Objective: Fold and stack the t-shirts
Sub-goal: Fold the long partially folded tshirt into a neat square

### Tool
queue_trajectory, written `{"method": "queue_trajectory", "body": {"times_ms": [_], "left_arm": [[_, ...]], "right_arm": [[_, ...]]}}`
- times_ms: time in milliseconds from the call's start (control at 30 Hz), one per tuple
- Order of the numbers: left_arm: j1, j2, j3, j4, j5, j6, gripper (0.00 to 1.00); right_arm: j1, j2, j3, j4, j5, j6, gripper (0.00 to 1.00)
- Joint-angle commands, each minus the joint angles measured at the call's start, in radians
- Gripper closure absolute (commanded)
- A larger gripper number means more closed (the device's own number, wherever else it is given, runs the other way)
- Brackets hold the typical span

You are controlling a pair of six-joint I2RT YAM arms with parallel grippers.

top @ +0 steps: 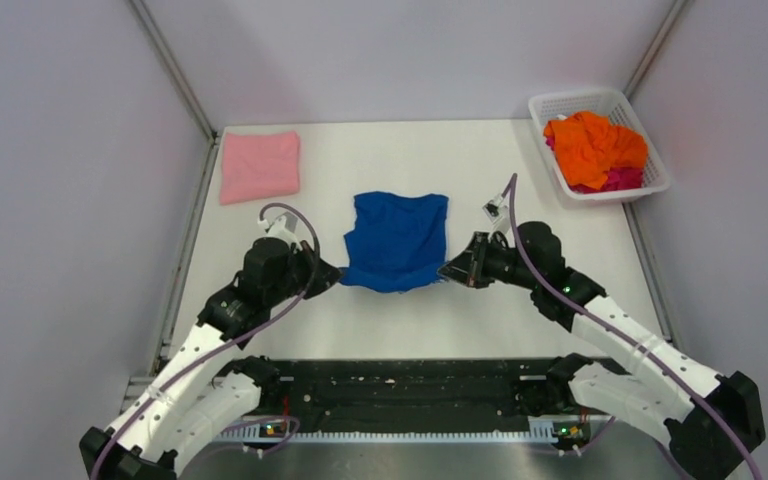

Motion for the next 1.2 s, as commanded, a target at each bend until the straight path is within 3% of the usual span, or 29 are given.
{"method": "queue_trajectory", "body": {"times_ms": [0, 133, 367, 833, 1167], "left_arm": [[0.003, 0.010, 0.086, -0.015, -0.187, -0.034, 1.00], [0.024, 0.075, 0.127, 0.048, -0.248, -0.031, 1.00], [0.109, 0.295, 0.257, 0.151, -0.267, 0.029, 1.00], [0.268, 0.818, 0.595, 0.290, -0.118, 0.120, 1.00], [0.297, 1.250, 0.942, 0.235, 0.007, 0.157, 1.00]], "right_arm": [[-0.049, 0.054, 0.065, 0.219, -0.096, 0.034, 1.00], [-0.133, 0.139, 0.062, 0.401, -0.177, 0.115, 1.00], [-0.257, 0.310, 0.123, 0.505, -0.224, 0.130, 1.00], [-0.376, 0.702, 0.307, 0.619, -0.240, 0.117, 1.00], [-0.431, 1.008, 0.451, 0.672, -0.216, 0.127, 1.00]]}}
